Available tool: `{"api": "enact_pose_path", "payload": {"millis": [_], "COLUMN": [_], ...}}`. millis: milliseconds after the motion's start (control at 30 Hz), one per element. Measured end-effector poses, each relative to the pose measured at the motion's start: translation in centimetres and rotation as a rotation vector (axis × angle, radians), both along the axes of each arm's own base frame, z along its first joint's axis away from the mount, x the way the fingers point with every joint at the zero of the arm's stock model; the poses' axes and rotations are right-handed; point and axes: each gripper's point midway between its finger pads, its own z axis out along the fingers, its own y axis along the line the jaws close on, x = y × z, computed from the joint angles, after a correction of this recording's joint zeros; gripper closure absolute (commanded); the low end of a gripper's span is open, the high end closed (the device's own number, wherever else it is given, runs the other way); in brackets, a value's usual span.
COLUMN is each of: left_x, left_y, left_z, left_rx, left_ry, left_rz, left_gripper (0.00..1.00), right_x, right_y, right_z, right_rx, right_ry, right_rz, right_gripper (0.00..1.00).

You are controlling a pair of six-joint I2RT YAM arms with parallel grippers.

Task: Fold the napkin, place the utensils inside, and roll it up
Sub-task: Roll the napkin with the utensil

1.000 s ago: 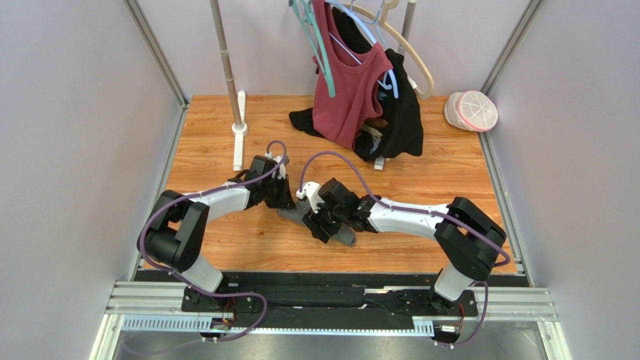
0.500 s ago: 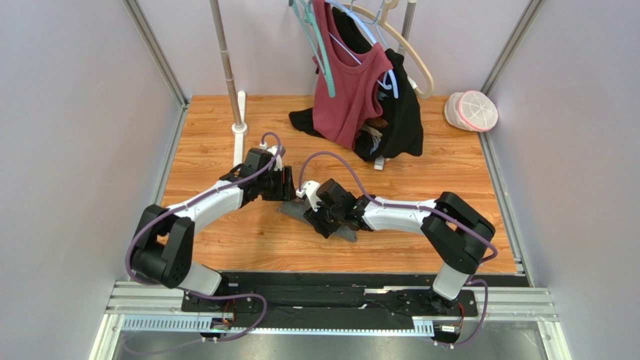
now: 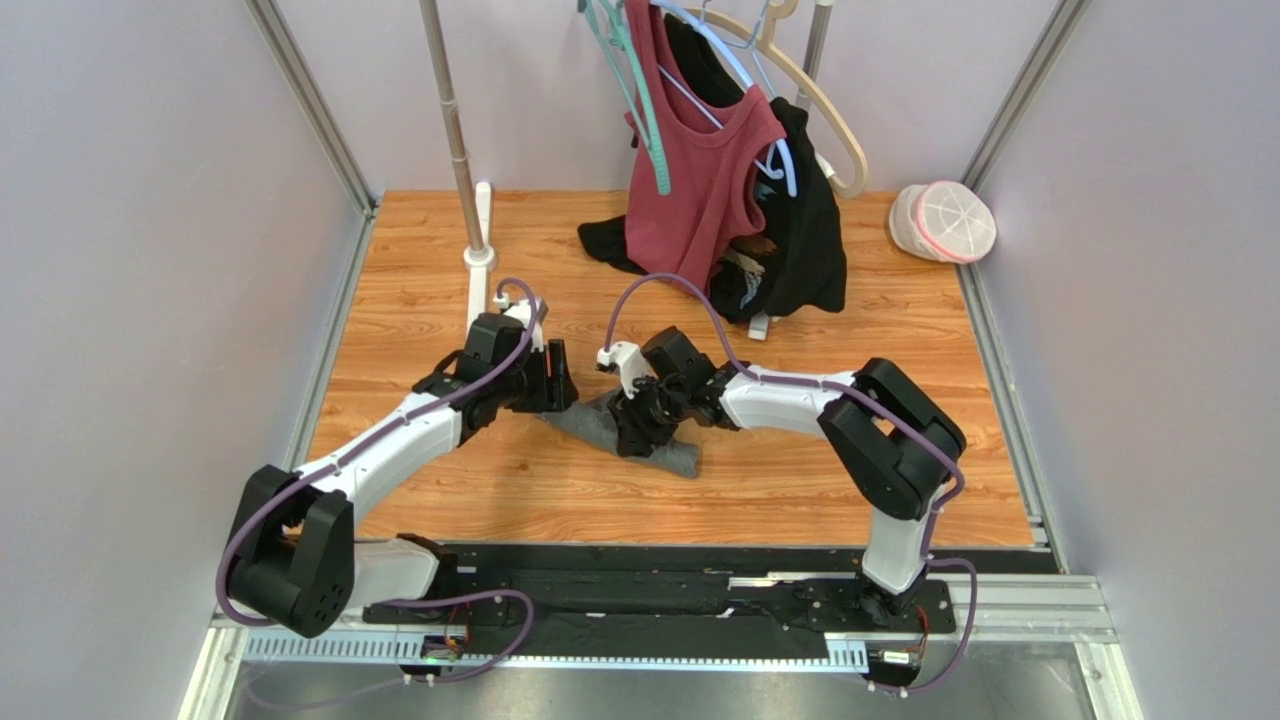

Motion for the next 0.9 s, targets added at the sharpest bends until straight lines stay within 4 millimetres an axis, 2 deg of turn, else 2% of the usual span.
{"api": "enact_pose_path", "payload": {"millis": [367,467,567,600,700,767,900], "left_x": [-0.7,-0.8,-0.6,-0.5,-0.7,-0.8,-0.3], "left_y": [0.7,0.7,0.5,0.4,0.3,0.1,-0.3], "left_z": [-2.9,-3.2,-3.6,-3.9,-5.1,-5.7,-5.6], "left_rx": [0.037,0.038,0.036,0.035,0.039,0.040,0.040], "left_ry": [0.058,0.059,0.063,0.070,0.103,0.120,0.131], "left_rz": [0.016,0.017,0.014,0.014,0.001,-0.007,-0.021], "left_gripper": [0.35,0.39,0.58,0.68,0.80,0.82,0.83], "right_x": [-0.5,-0.5,-0.6,-0.6,-0.8,-1.0,-1.1], "right_y": [0.6,0.6,0.6,0.6,0.7,0.8,0.5], "right_z": [0.2,0.2,0.3,0.3,0.4,0.6,1.1], "right_rx": [0.116,0.127,0.133,0.134,0.139,0.144,0.128], "right_ry": [0.203,0.228,0.240,0.245,0.259,0.269,0.261], "right_rz": [0.025,0.024,0.024,0.024,0.023,0.027,0.015], "right_gripper": [0.58,0.58,0.54,0.52,0.43,0.39,0.37]}}
